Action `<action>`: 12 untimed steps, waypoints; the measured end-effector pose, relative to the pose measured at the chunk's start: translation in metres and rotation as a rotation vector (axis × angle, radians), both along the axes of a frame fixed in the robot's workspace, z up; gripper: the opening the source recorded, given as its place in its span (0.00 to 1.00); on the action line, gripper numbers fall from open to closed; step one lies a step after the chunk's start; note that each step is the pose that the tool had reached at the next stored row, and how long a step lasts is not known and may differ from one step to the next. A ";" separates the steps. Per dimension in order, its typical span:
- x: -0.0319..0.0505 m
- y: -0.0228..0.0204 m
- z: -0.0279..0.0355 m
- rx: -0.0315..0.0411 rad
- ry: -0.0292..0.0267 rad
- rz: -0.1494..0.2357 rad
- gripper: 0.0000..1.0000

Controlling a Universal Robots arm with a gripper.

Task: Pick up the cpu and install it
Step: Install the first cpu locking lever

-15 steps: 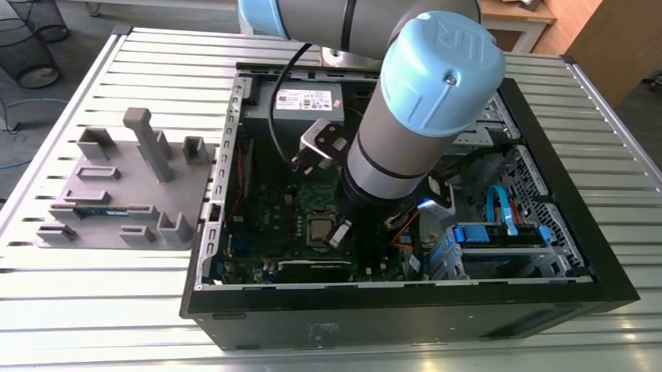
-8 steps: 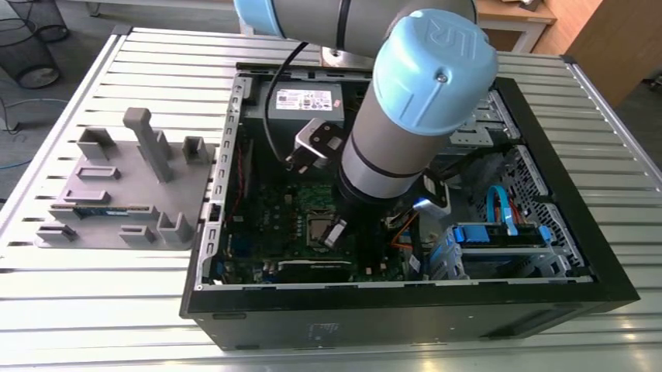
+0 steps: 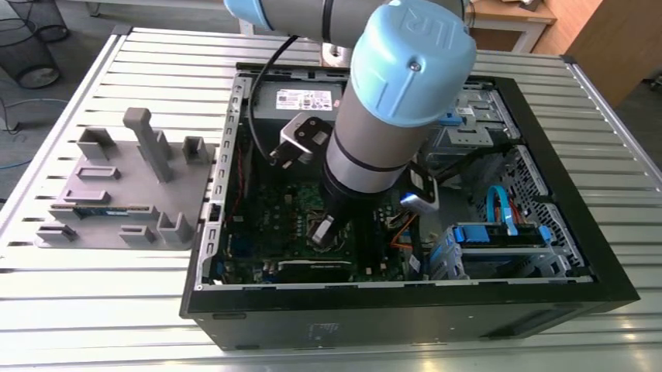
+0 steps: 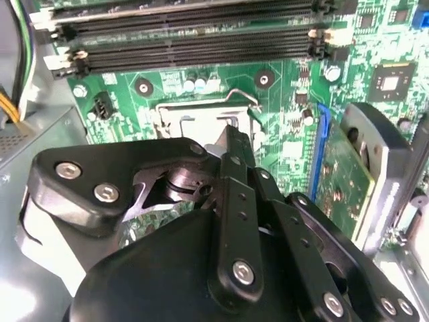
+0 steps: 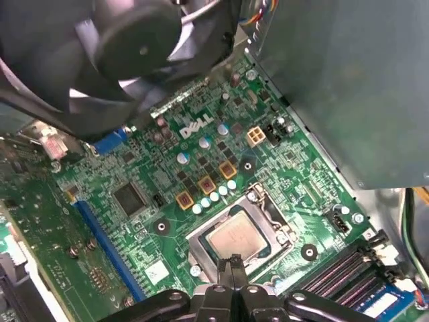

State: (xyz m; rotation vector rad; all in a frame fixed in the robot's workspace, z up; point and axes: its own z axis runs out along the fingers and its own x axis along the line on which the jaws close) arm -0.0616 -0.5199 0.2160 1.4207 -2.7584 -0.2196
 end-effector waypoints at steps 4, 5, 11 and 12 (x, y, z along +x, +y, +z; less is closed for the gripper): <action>-0.0007 0.0011 0.0111 0.0003 -0.0061 0.000 0.11; -0.0017 0.0020 0.0111 0.0003 -0.0081 0.000 0.11; -0.0070 0.0066 0.0111 0.0002 -0.0121 0.000 0.11; -0.0070 0.0067 0.0112 0.0000 -0.0121 0.000 0.11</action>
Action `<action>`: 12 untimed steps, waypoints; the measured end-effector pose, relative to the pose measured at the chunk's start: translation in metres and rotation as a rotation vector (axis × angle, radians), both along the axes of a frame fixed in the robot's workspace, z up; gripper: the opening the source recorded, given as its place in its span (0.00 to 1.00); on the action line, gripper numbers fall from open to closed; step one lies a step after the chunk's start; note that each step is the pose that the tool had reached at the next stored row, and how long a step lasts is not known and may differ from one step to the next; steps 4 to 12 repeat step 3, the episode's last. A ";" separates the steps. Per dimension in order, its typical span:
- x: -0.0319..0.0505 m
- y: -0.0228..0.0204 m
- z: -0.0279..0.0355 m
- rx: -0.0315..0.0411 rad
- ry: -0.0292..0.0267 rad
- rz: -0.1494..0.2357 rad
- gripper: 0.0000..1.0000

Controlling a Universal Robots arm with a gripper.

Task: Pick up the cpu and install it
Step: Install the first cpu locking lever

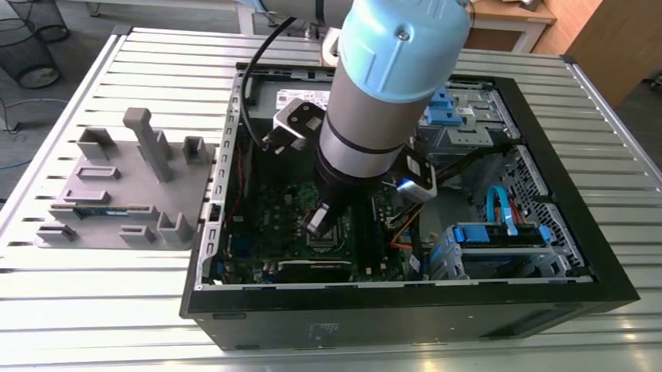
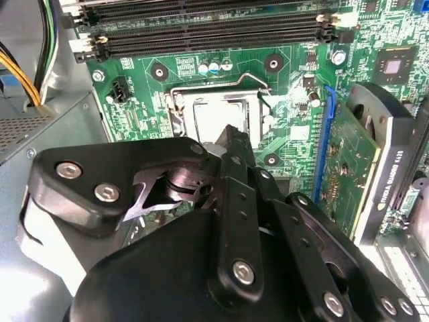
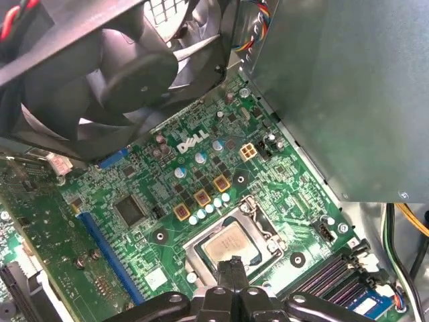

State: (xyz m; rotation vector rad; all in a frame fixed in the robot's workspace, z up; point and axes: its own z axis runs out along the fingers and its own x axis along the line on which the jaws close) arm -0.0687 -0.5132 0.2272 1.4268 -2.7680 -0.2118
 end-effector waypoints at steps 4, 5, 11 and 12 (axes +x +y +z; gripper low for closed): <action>0.0000 0.0001 0.0000 0.0000 0.0000 0.000 0.11; 0.0000 0.0001 0.0000 0.0000 0.0000 0.000 0.11; 0.0000 0.0001 0.0000 0.0000 0.0000 0.000 0.11; 0.0000 0.0001 0.0000 0.0000 0.0000 0.000 0.11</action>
